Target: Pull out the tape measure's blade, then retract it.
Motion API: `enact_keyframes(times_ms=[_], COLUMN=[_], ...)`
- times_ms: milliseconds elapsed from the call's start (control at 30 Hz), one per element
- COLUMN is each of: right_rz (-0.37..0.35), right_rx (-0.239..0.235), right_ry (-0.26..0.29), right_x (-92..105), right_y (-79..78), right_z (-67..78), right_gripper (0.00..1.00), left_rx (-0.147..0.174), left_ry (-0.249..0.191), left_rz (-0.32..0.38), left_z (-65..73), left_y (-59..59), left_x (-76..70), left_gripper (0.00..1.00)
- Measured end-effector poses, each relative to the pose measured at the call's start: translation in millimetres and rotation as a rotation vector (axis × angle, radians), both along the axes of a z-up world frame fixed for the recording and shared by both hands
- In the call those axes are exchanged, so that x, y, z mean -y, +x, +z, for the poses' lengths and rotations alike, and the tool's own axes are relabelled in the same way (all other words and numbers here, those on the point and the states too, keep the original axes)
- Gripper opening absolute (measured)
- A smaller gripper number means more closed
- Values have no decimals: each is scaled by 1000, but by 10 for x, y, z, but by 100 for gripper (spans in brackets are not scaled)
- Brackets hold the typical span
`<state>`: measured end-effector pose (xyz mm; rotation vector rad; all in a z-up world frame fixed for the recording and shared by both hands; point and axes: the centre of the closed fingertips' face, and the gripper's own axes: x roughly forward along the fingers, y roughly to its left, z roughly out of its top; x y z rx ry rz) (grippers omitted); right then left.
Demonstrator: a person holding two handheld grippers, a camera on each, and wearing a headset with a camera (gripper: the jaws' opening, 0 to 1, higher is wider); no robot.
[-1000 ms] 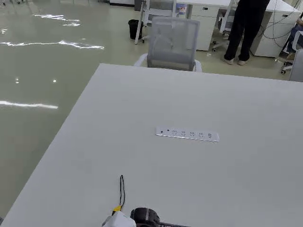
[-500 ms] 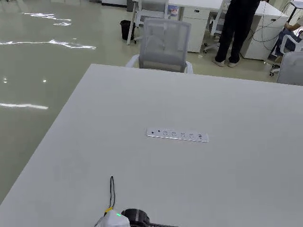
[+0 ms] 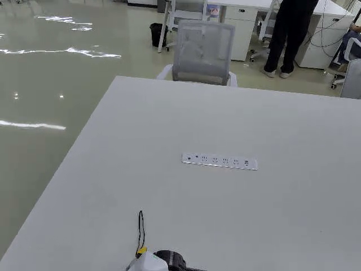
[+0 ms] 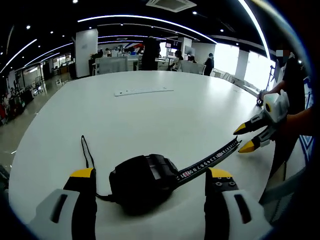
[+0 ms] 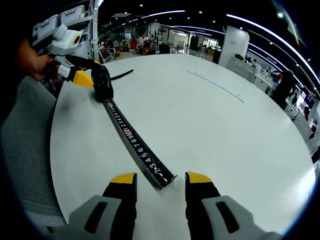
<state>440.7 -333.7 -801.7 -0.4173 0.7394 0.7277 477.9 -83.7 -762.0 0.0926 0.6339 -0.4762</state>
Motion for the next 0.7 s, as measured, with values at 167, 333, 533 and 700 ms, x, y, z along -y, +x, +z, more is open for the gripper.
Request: enact_keyframes(times_ms=[167,333,533,700], right_rz=[41,53,79,105], right_rx=[-1,-37,-51,-79], right_ry=[-24,-13,-37,-51], right_x=[-35,-47,-27,-23], right_y=[57,45,51,20], right_z=[1,-19,-12,-70], right_gripper=[31,28,24,22], left_rx=[-1,-15,-31,-41], left_ry=[8,3,1,-4], left_rz=[31,51,62,67], left_z=[-25,-31,-100,-106], left_y=[32,56,48,27], left_x=[-42,-52,-49,-23], left_gripper=[80,78,79,79])
